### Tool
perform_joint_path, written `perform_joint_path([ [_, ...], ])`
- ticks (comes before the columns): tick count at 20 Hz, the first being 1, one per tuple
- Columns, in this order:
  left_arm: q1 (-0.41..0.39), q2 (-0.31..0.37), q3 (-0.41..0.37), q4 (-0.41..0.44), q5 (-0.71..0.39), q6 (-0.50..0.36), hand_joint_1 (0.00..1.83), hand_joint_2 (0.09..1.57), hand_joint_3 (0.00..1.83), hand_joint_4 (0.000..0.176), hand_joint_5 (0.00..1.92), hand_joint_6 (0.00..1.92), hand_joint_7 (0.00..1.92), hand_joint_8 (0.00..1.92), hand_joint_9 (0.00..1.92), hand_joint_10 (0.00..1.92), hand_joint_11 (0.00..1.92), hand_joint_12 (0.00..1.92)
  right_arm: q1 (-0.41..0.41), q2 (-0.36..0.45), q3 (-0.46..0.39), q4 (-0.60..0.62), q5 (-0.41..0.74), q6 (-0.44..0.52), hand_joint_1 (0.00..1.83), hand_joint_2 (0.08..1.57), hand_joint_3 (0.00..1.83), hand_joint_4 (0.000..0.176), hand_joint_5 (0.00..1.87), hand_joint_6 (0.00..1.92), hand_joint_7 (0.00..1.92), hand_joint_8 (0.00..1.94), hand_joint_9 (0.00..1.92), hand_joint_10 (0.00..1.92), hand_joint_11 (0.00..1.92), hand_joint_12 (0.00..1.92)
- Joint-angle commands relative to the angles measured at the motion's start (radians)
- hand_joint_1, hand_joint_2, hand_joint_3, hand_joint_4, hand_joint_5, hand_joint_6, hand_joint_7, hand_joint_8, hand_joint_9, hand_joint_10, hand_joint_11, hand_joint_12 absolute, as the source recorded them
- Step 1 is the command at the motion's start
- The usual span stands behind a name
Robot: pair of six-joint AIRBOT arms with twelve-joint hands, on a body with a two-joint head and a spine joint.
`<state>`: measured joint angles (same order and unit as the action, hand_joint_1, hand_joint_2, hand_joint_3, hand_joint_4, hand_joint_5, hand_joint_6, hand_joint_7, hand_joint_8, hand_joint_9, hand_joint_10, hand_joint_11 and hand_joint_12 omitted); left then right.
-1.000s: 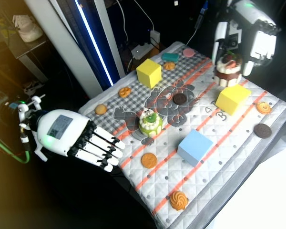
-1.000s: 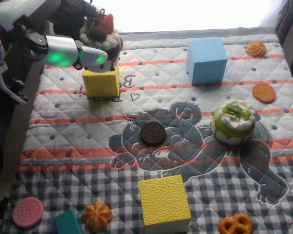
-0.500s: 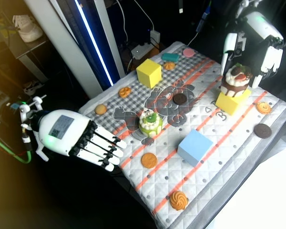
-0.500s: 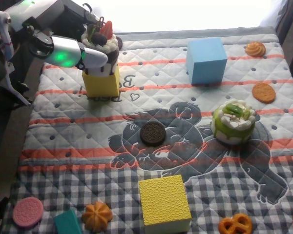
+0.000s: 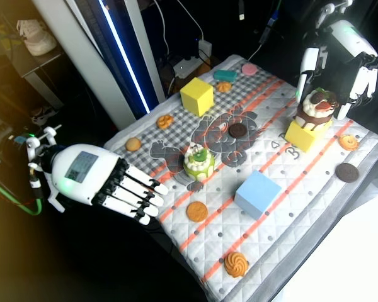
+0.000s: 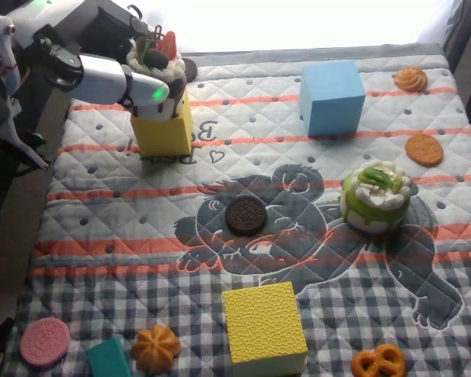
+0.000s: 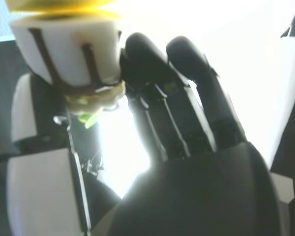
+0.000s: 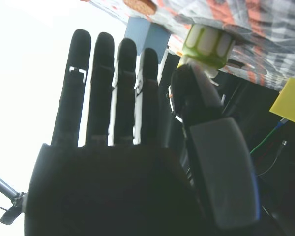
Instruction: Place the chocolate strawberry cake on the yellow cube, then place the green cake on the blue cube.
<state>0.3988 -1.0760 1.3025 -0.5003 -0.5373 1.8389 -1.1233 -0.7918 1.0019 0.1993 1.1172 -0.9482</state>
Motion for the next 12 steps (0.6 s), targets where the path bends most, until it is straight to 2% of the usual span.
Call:
perform_joint_path([
  [1, -0.008, 0.003, 0.007, 0.008, -0.121, -0.007, 1.28, 1.04, 0.0, 0.0, 1.36, 0.1, 1.1, 0.99, 1.0, 1.08, 0.79, 1.65, 0.006, 0.002, 0.008, 0.014, 0.12, 0.0, 0.73, 1.37, 0.0, 0.0, 0.63, 0.0, 0.66, 0.0, 0.64, 0.0, 0.35, 0.71],
  [2, -0.001, 0.002, 0.007, 0.005, -0.122, -0.011, 1.27, 1.02, 0.0, 0.0, 1.36, 0.12, 1.15, 0.86, 1.03, 0.97, 0.74, 1.61, 0.006, 0.002, 0.008, 0.014, 0.12, 0.001, 0.76, 1.36, 0.0, 0.0, 0.64, 0.0, 0.66, 0.0, 0.64, 0.0, 0.35, 0.69],
  [3, 0.004, 0.002, 0.007, 0.003, -0.123, -0.015, 1.27, 1.03, 0.0, 0.0, 1.35, 0.11, 1.13, 0.94, 0.98, 1.02, 0.67, 1.65, 0.006, 0.002, 0.008, 0.014, 0.12, 0.002, 0.76, 1.36, 0.0, 0.0, 0.64, 0.0, 0.66, 0.0, 0.63, 0.0, 0.33, 0.68],
  [5, 0.016, 0.001, 0.007, -0.003, -0.123, -0.016, 1.28, 1.03, 0.0, 0.0, 1.35, 0.11, 1.13, 0.94, 0.98, 1.07, 0.68, 1.66, 0.006, 0.002, 0.008, 0.014, 0.122, 0.005, 0.75, 1.35, 0.0, 0.0, 0.64, 0.0, 0.66, 0.0, 0.63, 0.0, 0.35, 0.64],
  [7, 0.028, 0.0, 0.007, -0.013, -0.127, -0.02, 1.28, 1.02, 0.0, 0.0, 1.35, 0.08, 1.17, 0.89, 1.04, 1.01, 0.72, 1.6, 0.006, 0.002, 0.008, 0.013, 0.126, 0.006, 0.71, 1.35, 0.0, 0.0, 0.65, 0.0, 0.67, 0.0, 0.64, 0.0, 0.36, 0.64],
  [8, 0.033, -0.001, 0.007, -0.016, -0.128, -0.022, 1.16, 1.0, 0.0, 0.035, 1.31, 0.33, 1.16, 0.6, 1.04, 1.01, 0.71, 1.59, 0.006, 0.002, 0.007, 0.013, 0.127, 0.006, 0.73, 1.35, 0.0, 0.0, 0.64, 0.0, 0.67, 0.0, 0.64, 0.0, 0.36, 0.65],
  [9, 0.037, -0.001, 0.007, -0.018, -0.128, -0.023, 1.1, 1.01, 0.0, 0.138, 1.25, 0.5, 1.19, 0.38, 1.01, 0.94, 0.63, 1.58, 0.006, 0.002, 0.007, 0.013, 0.128, 0.007, 0.75, 1.35, 0.0, 0.0, 0.64, 0.0, 0.67, 0.0, 0.65, 0.0, 0.37, 0.66],
  [10, 0.041, -0.001, 0.007, -0.019, -0.129, -0.026, 1.08, 1.02, 0.0, 0.174, 1.2, 0.6, 1.21, 0.24, 0.9, 1.06, 0.55, 1.66, 0.006, 0.002, 0.007, 0.013, 0.129, 0.008, 0.74, 1.36, 0.0, 0.0, 0.64, 0.0, 0.67, 0.0, 0.63, 0.0, 0.35, 0.64],
  [11, 0.044, -0.001, 0.007, -0.019, -0.13, -0.03, 1.08, 1.02, 0.0, 0.174, 1.2, 0.6, 1.21, 0.24, 0.9, 1.06, 0.55, 1.66, 0.006, 0.002, 0.007, 0.013, 0.129, 0.008, 0.74, 1.36, 0.0, 0.0, 0.64, 0.0, 0.67, 0.0, 0.63, 0.0, 0.35, 0.64],
  [12, 0.049, -0.001, 0.007, -0.019, -0.131, -0.039, 0.94, 0.96, 0.0, 0.046, 1.02, 0.26, 1.15, 0.18, 0.83, 1.03, 0.49, 1.62, 0.006, 0.002, 0.007, 0.013, 0.129, 0.009, 0.73, 1.36, 0.0, 0.0, 0.64, 0.0, 0.67, 0.0, 0.64, 0.0, 0.36, 0.64],
])
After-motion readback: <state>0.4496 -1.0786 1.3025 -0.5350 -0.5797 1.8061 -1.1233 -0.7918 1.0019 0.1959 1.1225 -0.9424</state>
